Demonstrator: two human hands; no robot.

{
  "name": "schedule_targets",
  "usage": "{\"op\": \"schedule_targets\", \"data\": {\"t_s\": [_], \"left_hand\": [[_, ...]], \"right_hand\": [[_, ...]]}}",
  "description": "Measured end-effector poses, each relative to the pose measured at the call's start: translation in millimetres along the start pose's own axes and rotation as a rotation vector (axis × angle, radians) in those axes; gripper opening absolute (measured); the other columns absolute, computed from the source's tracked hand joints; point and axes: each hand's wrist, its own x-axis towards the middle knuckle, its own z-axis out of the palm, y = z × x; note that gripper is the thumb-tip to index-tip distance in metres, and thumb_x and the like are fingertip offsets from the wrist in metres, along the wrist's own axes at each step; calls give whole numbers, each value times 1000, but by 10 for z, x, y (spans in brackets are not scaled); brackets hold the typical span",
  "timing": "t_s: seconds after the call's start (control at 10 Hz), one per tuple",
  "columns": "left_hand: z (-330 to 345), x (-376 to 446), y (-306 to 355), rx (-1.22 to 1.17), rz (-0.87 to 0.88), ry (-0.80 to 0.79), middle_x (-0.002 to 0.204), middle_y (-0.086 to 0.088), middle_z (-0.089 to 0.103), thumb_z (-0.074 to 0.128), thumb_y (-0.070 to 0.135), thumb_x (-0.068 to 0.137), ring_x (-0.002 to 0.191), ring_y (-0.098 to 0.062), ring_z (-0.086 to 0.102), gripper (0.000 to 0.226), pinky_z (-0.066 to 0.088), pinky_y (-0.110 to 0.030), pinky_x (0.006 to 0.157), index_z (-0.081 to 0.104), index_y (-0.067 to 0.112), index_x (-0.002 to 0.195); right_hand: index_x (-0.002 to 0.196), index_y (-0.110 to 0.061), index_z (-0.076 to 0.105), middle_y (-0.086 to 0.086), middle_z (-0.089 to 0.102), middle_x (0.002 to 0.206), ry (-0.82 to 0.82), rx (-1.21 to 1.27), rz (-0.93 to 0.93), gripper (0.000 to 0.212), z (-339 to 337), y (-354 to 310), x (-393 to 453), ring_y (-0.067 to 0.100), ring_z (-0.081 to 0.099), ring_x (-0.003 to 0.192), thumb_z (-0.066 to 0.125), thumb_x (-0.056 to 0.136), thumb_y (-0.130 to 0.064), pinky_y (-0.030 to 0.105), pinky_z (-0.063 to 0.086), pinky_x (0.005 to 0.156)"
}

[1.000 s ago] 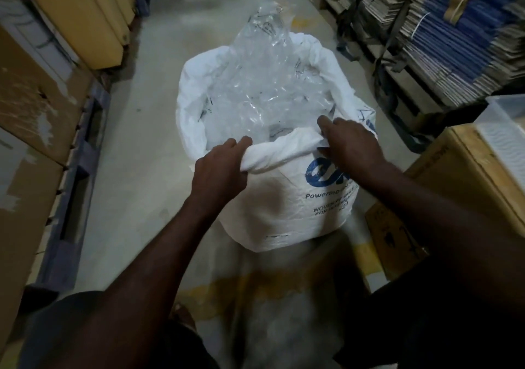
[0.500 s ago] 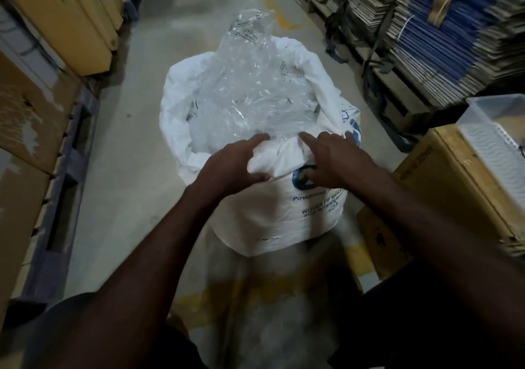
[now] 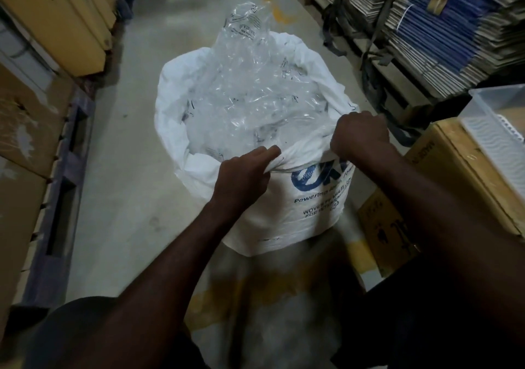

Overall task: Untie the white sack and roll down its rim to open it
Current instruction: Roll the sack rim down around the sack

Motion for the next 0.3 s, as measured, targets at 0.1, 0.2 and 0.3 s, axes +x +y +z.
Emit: {"op": "schedule_targets", "data": {"t_s": [0.1,0.2,0.3], "left_hand": [[-21,9,-45,44,-21,-49,102,5,60,66,27,87,92,-26,67,44,49,-37,58,58,37,129],[-41,17,-114,78,7,-58,106,2,59,72,36,87,96,-30,59,54,47,-41,68,59,34,139],[-84,10,-210,72,-9,-48,118,0,59,82,52,83,105,-29,56,77,45,-42,82,54,31,151]], "right_hand": [[116,-13,64,13,66,126,-63,24,47,28,-7,15,21,36,58,121,52,91,-19,53,32,111],[119,-11,67,13,62,127,77,96,-30,30,17,-77,-65,41,55,120,52,94,-15,56,40,104],[119,-14,71,14,62,134,302,247,-174,30,-75,-280,-130,41,56,121,61,90,-16,53,49,99]]}}
